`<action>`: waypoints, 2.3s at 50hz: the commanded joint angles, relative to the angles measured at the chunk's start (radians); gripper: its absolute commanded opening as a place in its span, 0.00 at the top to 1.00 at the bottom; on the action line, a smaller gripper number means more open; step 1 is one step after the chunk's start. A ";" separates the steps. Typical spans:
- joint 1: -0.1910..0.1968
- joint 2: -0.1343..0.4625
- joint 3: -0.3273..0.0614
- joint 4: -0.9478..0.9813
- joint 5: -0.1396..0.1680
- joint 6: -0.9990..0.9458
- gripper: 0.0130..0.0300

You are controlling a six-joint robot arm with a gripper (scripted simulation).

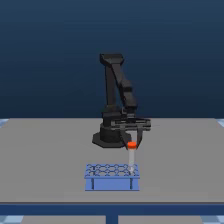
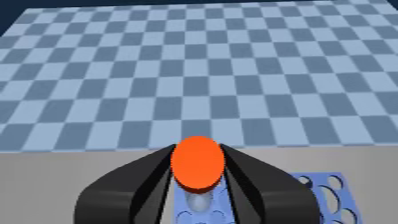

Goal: Pick up the centrifuge tube on the rack

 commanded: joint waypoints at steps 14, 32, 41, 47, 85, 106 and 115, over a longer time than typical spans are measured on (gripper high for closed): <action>0.000 -0.033 -0.038 0.273 -0.010 -0.306 1.00; 0.000 -0.055 -0.070 0.457 -0.032 -0.496 1.00; 0.000 -0.063 -0.083 0.520 -0.042 -0.562 1.00; 0.000 -0.066 -0.088 0.540 -0.046 -0.583 1.00; 0.000 -0.068 -0.092 0.557 -0.050 -0.601 1.00; 0.000 -0.068 -0.092 0.557 -0.050 -0.601 1.00; 0.000 -0.068 -0.092 0.557 -0.050 -0.601 1.00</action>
